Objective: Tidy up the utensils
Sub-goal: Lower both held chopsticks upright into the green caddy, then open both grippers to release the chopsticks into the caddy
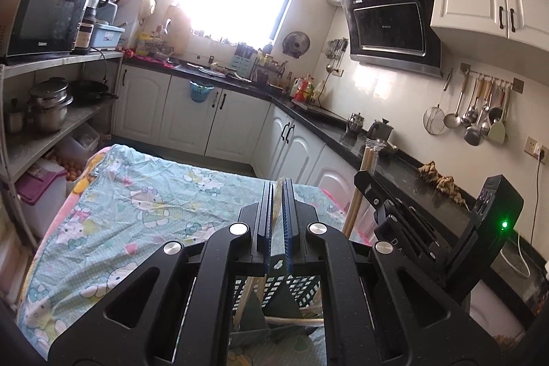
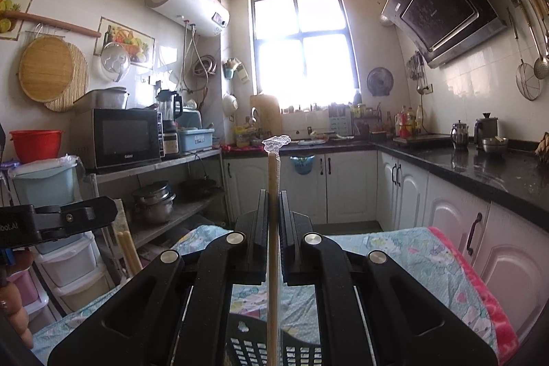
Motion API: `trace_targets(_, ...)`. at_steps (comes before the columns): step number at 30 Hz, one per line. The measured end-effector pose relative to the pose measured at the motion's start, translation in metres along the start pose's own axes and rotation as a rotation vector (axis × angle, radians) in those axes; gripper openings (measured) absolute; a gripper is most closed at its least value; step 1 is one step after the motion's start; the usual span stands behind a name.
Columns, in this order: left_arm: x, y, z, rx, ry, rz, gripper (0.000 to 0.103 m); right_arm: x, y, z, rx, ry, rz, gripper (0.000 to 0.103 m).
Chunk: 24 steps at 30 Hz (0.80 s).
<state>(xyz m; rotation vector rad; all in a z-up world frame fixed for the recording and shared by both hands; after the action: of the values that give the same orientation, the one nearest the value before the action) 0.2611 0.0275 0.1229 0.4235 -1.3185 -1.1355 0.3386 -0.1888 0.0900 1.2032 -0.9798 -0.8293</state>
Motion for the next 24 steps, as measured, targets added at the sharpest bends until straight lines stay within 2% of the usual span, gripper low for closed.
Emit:
trace_targets(11, -0.011, -0.019, -0.013, -0.044, 0.03, 0.006, 0.003, -0.005, -0.025, -0.002, -0.084, 0.032, -0.017, 0.007)
trace_targets(13, -0.012, -0.022, -0.013, -0.053, 0.033, 0.008, 0.003, -0.004, -0.028, -0.001, -0.095, 0.038, -0.024, 0.015)
trace_targets(15, -0.013, -0.025, -0.013, -0.062, 0.035, 0.011, 0.003, -0.002, -0.029, 0.002, -0.1, 0.042, -0.035, 0.027)
trace_targets(17, -0.014, -0.026, -0.012, -0.068, 0.036, 0.012, 0.003, 0.0, -0.029, 0.005, -0.102, 0.049, -0.04, 0.028)
trace_targets(18, -0.015, -0.027, -0.012, -0.07, 0.037, 0.014, 0.005, 0.0, -0.029, 0.007, -0.104, 0.051, -0.041, 0.03)
trace_targets(21, -0.014, -0.027, -0.008, -0.074, 0.035, 0.021, 0.019, 0.002, -0.028, 0.013, -0.104, 0.057, -0.044, 0.037)
trace_targets(24, -0.012, -0.027, -0.002, -0.071, 0.035, 0.017, 0.027, 0.002, -0.028, 0.019, -0.109, 0.061, -0.045, 0.042)
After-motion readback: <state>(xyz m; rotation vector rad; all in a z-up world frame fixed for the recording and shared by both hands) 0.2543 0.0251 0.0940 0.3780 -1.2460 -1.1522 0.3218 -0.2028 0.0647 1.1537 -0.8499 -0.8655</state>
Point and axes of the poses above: each gripper's, at about its wrist camera, not at the fingertips, and z roughly against the way its jaws point, x to its right, y to its top, the point moved 4 cm from there along -z, roughly the way its jaws point, and after that the axes turned 14 degrees about z, right-handed, at the moved point
